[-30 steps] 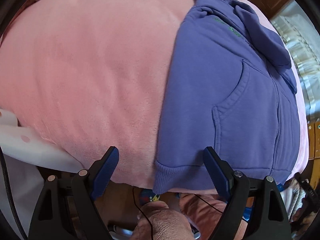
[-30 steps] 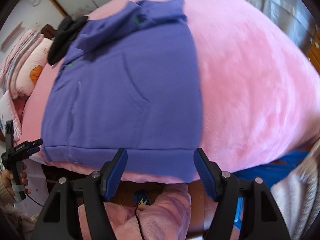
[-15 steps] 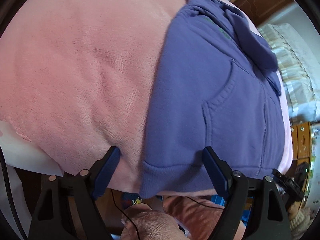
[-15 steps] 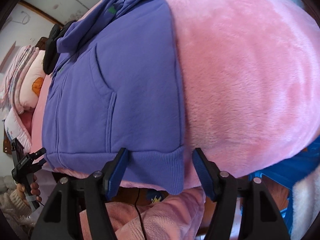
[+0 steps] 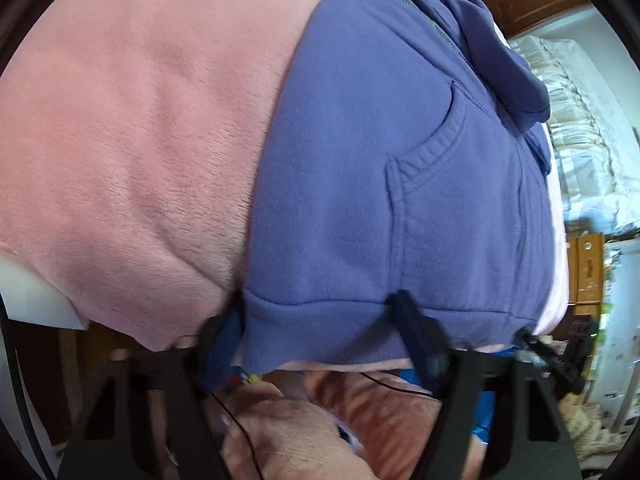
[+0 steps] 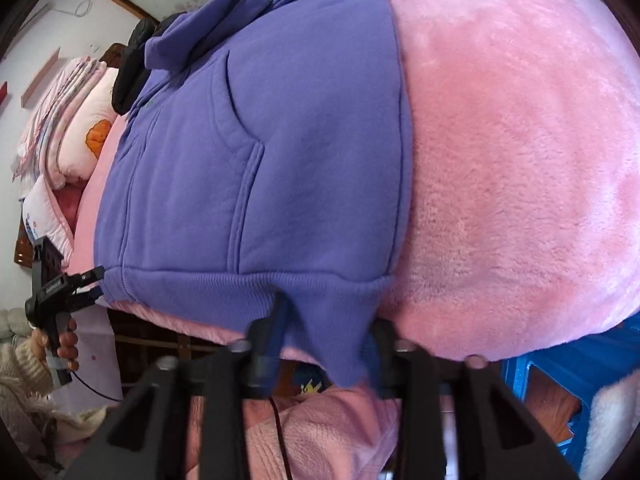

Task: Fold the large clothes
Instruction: 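Grasp the ribbed hem of the hoodie with both tools, then lift the held hem and fold it over toward the hood with both tools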

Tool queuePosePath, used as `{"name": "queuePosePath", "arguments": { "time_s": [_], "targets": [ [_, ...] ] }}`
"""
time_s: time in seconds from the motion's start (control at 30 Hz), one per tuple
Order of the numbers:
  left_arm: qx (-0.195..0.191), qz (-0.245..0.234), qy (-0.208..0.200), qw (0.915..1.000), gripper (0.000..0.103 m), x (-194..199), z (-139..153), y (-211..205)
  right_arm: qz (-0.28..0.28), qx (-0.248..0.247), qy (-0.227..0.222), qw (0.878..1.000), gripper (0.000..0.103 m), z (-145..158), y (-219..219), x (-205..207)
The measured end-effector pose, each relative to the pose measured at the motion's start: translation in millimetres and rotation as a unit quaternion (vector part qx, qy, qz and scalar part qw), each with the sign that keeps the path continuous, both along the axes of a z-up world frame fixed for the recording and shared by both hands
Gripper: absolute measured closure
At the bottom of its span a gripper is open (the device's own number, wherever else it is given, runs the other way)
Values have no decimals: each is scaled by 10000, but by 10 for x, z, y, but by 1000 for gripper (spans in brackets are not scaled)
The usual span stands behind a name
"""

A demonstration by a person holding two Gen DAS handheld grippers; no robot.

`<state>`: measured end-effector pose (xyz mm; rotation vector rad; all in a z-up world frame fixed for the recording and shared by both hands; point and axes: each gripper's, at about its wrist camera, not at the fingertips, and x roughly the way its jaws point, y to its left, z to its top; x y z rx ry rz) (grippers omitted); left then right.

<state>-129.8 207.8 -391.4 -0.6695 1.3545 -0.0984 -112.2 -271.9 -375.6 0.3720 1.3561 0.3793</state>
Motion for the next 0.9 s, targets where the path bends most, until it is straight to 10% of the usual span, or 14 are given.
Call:
{"name": "queuePosePath", "arguments": {
  "time_s": [0.07,0.17,0.47,0.9],
  "targets": [
    [-84,-138,66,9998,79,35,13,-38,72,-45,-10,10000,93,42,13,4],
    [158,-402,211,9988,89,97,107,-123,197,-191,-95,9996,94,212,73,4],
    [-102,-237,521,9983,92,346,859,-85,-52,70,-799,9968,95,1319,73,36],
    [-1409,1034,-612,9827,93,1401,2250,514,-926,397,-2183,9707,95,2707,2,1060]
  ]
}}
